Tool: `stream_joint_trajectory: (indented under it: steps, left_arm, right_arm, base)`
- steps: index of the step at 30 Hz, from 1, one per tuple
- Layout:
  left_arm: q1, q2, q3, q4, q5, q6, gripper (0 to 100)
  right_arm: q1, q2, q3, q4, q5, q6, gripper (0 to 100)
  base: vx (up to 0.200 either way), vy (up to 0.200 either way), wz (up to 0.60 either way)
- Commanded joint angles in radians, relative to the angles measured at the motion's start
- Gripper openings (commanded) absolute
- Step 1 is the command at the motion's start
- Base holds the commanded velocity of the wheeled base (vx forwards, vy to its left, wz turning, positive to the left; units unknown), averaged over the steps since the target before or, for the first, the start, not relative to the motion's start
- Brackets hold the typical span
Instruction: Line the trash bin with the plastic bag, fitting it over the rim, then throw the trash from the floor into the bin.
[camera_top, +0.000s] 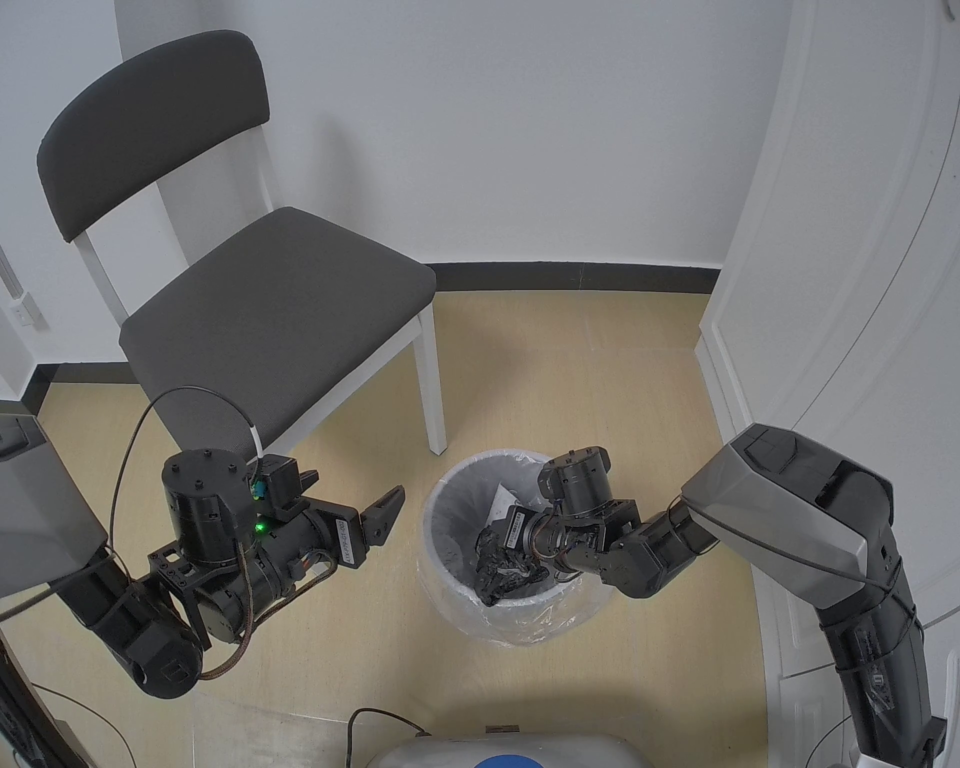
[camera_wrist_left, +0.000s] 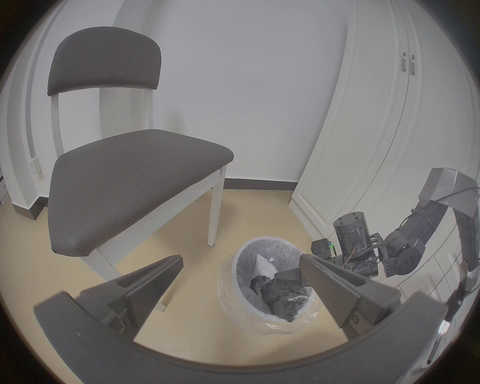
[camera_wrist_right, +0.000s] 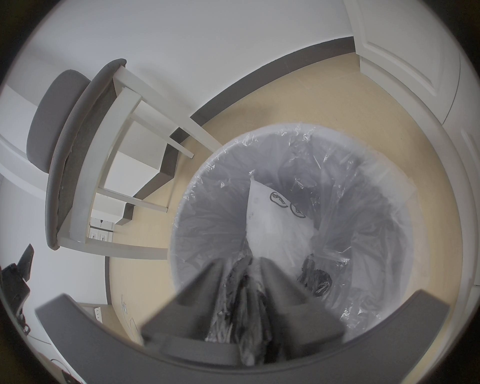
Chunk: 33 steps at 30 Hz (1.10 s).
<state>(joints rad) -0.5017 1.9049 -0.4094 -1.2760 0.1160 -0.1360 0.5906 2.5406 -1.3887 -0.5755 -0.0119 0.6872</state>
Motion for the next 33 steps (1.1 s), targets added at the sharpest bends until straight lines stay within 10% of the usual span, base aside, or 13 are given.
stream_joint_trajectory:
  steps: [1,16,33]
  left_arm:
    - [0.0,0.003,0.0,0.0,0.001,-0.001,100]
    - [0.0,-0.012,0.0,0.0,0.002,-0.002,100]
    - [-0.055,-0.382,0.043,0.003,0.024,-0.007,100]
  right_arm:
    - [0.0,0.004,-0.007,-0.004,0.0,0.006,100]
    - [-0.002,-0.128,0.043,-0.001,-0.069,-0.014,100]
    - [-0.101,-0.649,0.356,-0.033,-0.304,-0.374,100]
  base:
    - [0.0,0.0,0.0]
    - [0.0,0.0,0.0]
    - [0.0,0.0,0.0]
